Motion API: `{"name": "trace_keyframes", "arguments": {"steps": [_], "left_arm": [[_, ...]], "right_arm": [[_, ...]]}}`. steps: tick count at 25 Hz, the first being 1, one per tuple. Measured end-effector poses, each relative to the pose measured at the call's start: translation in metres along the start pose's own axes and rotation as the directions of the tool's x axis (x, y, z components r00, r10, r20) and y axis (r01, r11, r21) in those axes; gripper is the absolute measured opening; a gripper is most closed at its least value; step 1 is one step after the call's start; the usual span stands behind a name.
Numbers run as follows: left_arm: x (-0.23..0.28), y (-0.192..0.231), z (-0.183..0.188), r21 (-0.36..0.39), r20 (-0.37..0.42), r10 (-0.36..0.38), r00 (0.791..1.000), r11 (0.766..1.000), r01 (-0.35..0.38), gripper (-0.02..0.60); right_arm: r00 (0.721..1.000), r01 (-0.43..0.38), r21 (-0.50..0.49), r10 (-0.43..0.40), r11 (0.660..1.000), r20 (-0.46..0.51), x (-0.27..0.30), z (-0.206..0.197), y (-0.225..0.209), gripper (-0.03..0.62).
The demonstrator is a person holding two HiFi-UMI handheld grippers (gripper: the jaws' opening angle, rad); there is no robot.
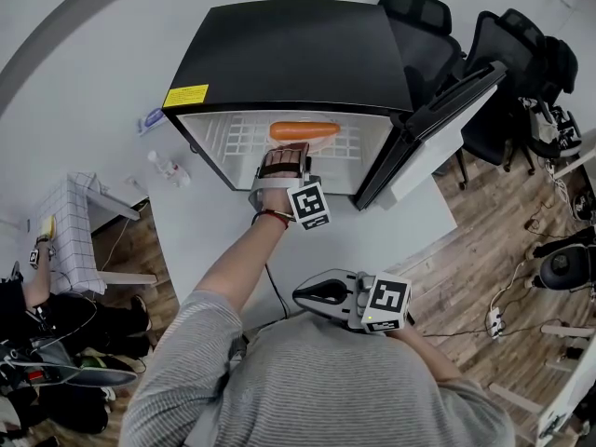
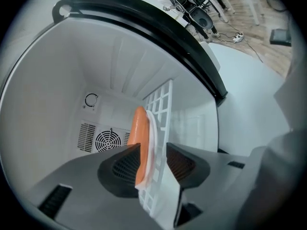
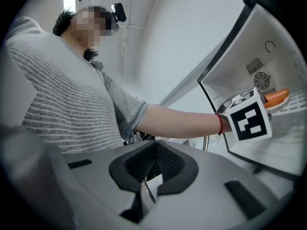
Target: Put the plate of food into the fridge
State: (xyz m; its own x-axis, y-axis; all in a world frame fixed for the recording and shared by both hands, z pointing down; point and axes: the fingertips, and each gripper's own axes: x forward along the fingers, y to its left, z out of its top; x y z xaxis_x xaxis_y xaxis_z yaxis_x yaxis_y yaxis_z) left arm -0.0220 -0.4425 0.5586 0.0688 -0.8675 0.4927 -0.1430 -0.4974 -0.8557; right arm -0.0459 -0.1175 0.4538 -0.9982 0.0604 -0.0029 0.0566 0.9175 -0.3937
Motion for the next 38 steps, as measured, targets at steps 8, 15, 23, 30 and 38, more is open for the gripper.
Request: {"name": "trace_keyframes", "arguments": {"steps": [8,15,23,30,38], "left_arm": [[-0.012,-0.001,0.002,-0.014,0.035,0.021,0.999,1.0,-0.02,0.163],[-0.035,0.014,0.01,-0.211,0.119,0.058,0.991,0.977,-0.032,0.153],[-0.062,0.016,0.006,-0.374,0.161,0.063,0.985,0.928,0.002,0.011],[-0.097,0.03,0.003,-0.637,0.246,0.093,0.965,0.766,0.089,0.011],[-0.169,0.048,-0.009,-0.732,0.336,0.197,0.921,0.67,0.124,0.011]], "right_arm": [[1.0,0.001,-0.008,-0.001,1.0,0.0,0.002,0.0,0.003,0.015],[1.0,-0.01,-0.023,0.009,1.0,-0.015,0.01,-0.001,0.011,0.015],[1.0,0.01,-0.047,-0.01,0.999,-0.011,0.015,0.0,0.015,0.015],[0.999,0.049,-0.067,-0.048,0.997,0.014,0.016,0.005,0.017,0.015],[0.996,0.081,-0.089,-0.078,0.993,0.03,0.019,0.006,0.017,0.015]]}}
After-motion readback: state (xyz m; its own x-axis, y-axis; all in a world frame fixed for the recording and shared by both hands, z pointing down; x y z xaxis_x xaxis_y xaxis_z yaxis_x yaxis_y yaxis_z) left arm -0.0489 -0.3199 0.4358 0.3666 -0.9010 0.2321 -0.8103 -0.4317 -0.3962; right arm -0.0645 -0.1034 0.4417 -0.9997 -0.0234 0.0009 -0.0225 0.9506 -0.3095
